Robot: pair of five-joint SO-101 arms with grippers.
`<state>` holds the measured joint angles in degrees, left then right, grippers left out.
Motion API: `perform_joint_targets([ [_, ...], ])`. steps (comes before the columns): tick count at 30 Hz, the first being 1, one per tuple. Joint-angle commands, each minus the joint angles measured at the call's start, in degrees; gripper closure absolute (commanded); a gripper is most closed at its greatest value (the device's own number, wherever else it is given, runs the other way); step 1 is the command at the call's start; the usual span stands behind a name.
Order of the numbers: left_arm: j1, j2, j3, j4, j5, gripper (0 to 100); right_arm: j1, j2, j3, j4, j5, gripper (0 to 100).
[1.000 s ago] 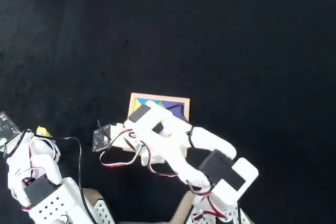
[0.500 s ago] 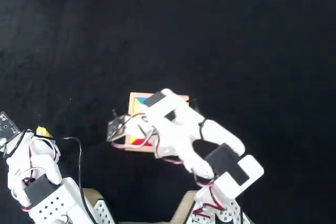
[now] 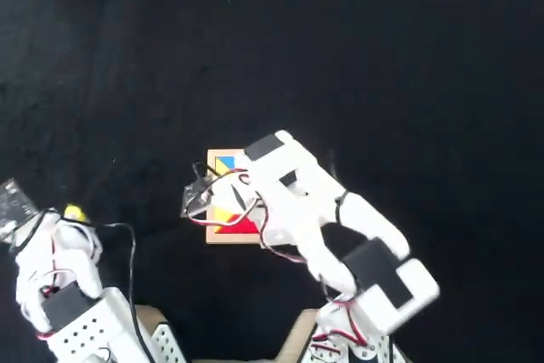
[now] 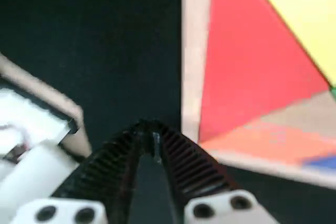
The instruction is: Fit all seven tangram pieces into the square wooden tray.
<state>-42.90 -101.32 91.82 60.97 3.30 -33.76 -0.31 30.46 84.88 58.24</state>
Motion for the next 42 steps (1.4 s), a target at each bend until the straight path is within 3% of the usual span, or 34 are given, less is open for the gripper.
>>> perform_joint_targets([
  [1, 11.82, -0.44, -2.95, -4.57, -1.32, 83, 2.64, -12.35, -9.36, 4.75, -7.38, 98.8],
  [6, 24.22, -0.44, -9.98, -13.63, -10.2, 83, 15.91, -27.82, -16.04, -1.76, -19.16, 98.7],
  [10, 31.08, -0.44, -14.46, -15.21, -12.84, 83, 23.56, -36.26, -15.25, -4.31, -29.01, 98.7],
  [14, 32.48, -0.44, -17.71, -9.67, -8.35, 83, 27.08, -44.79, -12.44, -4.4, -36.13, 98.7],
  [20, 27.65, -3.52, -20.44, -4.66, -0.97, 83, 28.92, -60.26, -4.44, -8.44, -42.81, 98.3],
  [26, 29.23, -2.99, -14.46, -10.9, -1.76, 83, 29.63, -76.26, 21.58, -32.35, -44.57, 98.2],
  [32, 32.31, -2.99, 4.44, -41.49, -9.23, 83, 33.41, -88.57, 41.54, -54.42, -44.57, 98.2],
  [34, 32.4, -2.55, 5.32, -48.53, -11.6, 83, 36.31, -92.0, 46.02, -60.84, -44.57, 98.2],
  [39, 32.48, -2.64, 5.49, -48.7, -11.78, 83, 42.46, -100.26, 59.38, -76.66, -44.92, 98.2],
  [42, 32.48, -2.64, 5.49, -41.93, -11.78, 83, 44.31, -103.69, 66.33, -81.85, -45.36, 98.3],
])
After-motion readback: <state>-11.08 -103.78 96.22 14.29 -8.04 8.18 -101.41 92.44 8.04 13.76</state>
